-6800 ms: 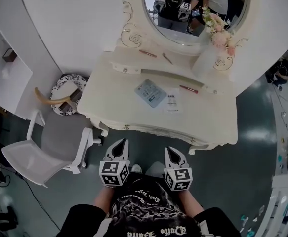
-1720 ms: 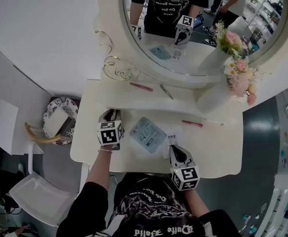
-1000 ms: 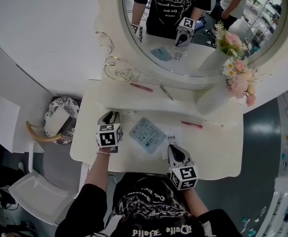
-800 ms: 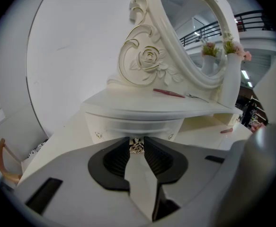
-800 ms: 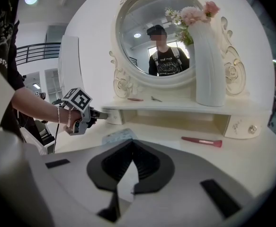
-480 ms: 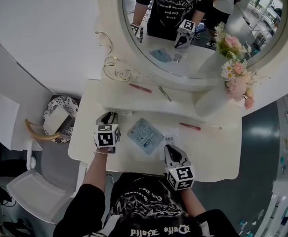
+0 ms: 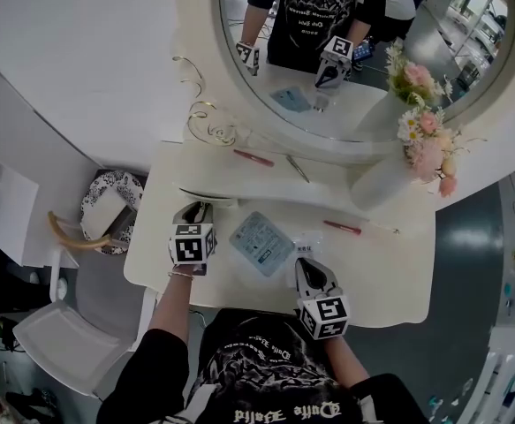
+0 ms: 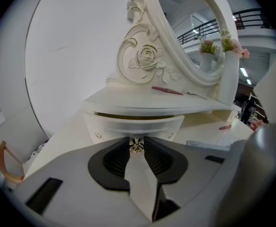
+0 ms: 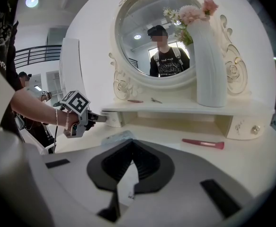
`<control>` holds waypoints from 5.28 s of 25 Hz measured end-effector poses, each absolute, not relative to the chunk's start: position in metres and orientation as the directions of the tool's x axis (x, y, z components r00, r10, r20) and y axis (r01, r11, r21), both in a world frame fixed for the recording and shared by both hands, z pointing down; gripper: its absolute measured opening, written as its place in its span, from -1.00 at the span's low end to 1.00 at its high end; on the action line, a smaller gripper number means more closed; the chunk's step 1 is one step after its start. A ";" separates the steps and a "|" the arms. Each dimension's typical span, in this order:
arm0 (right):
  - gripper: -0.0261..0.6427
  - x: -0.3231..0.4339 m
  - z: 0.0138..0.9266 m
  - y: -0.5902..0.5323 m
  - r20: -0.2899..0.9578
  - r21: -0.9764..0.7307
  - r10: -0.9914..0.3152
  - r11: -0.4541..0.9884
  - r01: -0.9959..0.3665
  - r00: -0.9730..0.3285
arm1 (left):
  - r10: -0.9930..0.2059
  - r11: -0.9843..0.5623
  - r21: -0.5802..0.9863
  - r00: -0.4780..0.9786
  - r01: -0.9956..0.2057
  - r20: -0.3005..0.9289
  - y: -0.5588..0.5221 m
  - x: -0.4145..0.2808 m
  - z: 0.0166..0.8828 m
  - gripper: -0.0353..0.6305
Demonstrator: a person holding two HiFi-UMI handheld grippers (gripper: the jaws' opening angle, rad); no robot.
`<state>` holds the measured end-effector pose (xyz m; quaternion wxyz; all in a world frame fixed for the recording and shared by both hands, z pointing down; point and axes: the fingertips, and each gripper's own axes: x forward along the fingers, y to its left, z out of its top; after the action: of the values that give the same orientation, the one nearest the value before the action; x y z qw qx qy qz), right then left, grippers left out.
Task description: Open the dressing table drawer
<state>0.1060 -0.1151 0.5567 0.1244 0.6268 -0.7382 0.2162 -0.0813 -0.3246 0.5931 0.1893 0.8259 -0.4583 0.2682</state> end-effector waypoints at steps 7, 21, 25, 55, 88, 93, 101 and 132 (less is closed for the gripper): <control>-0.89 0.106 0.558 -0.117 0.454 -0.165 -0.870 0.132 -0.977 -0.194 | -0.655 -0.512 0.062 0.436 -0.857 0.617 -0.324 -0.080 0.593 -0.59; -0.89 0.106 0.558 -0.122 0.449 -0.173 -0.868 0.146 -0.974 -0.210 | -0.656 -0.502 0.057 0.424 -0.863 0.624 -0.319 -0.083 0.594 -0.59; -0.89 0.106 0.558 -0.122 0.448 -0.175 -0.868 0.150 -0.973 -0.214 | -0.657 -0.502 0.056 0.423 -0.863 0.624 -0.318 -0.084 0.595 -0.59; -0.89 0.107 0.557 -0.123 0.441 -0.178 -0.871 0.150 -0.973 -0.215 | -0.659 -0.494 0.056 0.416 -0.867 0.626 -0.312 -0.085 0.594 -0.59; -0.89 0.107 0.558 -0.124 0.434 -0.167 -0.874 0.159 -0.973 -0.218 | -0.659 -0.494 0.046 0.409 -0.868 0.631 -0.304 -0.087 0.594 -0.59; -0.89 0.106 0.559 -0.124 0.435 -0.169 -0.873 0.161 -0.972 -0.220 | -0.659 -0.496 0.047 0.411 -0.867 0.630 -0.304 -0.087 0.595 -0.59; -0.89 0.107 0.558 -0.124 0.434 -0.172 -0.872 0.164 -0.971 -0.224 | -0.658 -0.497 0.041 0.408 -0.867 0.633 -0.302 -0.088 0.594 -0.59; -0.89 0.104 0.557 -0.126 0.436 -0.168 -0.868 0.180 -0.969 -0.237 | -0.661 -0.490 0.032 0.395 -0.871 0.638 -0.294 -0.090 0.593 -0.59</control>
<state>0.1036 -0.1256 0.5566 0.1212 0.6058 -0.7583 0.2079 -0.0901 -0.2942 0.5935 0.1843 0.8147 -0.4700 0.2854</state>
